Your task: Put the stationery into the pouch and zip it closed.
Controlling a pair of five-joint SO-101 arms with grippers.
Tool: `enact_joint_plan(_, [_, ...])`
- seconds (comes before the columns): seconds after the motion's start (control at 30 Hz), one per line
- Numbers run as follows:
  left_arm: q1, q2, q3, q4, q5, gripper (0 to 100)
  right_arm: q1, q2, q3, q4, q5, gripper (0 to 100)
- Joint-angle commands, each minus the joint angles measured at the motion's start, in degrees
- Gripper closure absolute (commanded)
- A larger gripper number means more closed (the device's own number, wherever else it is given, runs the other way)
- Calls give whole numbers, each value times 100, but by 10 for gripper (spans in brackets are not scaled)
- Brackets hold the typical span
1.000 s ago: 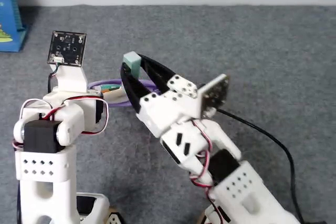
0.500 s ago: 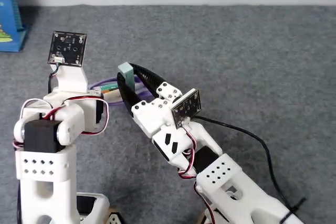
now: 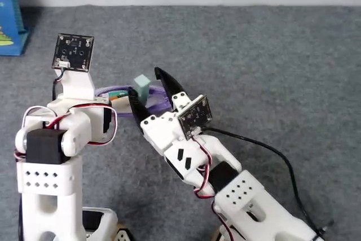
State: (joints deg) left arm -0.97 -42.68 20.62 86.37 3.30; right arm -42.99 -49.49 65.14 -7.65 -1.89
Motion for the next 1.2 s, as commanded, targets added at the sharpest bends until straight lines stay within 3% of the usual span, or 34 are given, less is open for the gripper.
enact_joint_plan(0.0, [9, 18, -391, -18, -53, 988, -13, -585, -114, 312, 70, 779])
enact_joint_plan(0.43, [9, 18, -382, -18, -53, 988, 31, -2404, -132, 2369, 35, 790])
enact_joint_plan(0.63, [0, 18, -382, -18, -53, 988, 866, -2580, -273, 3916, -642, 790])
enact_joint_plan(0.8, [0, 18, -382, -18, -53, 988, 1121, -2000, -308, 4664, -633, 790])
enact_joint_plan(0.93, [0, 18, -374, -9, -53, 988, 1112, -1358, -299, 4514, -642, 790])
enact_joint_plan(1.17, [0, 18, -356, 0, -53, 988, 1147, -66, -299, 3345, -642, 790])
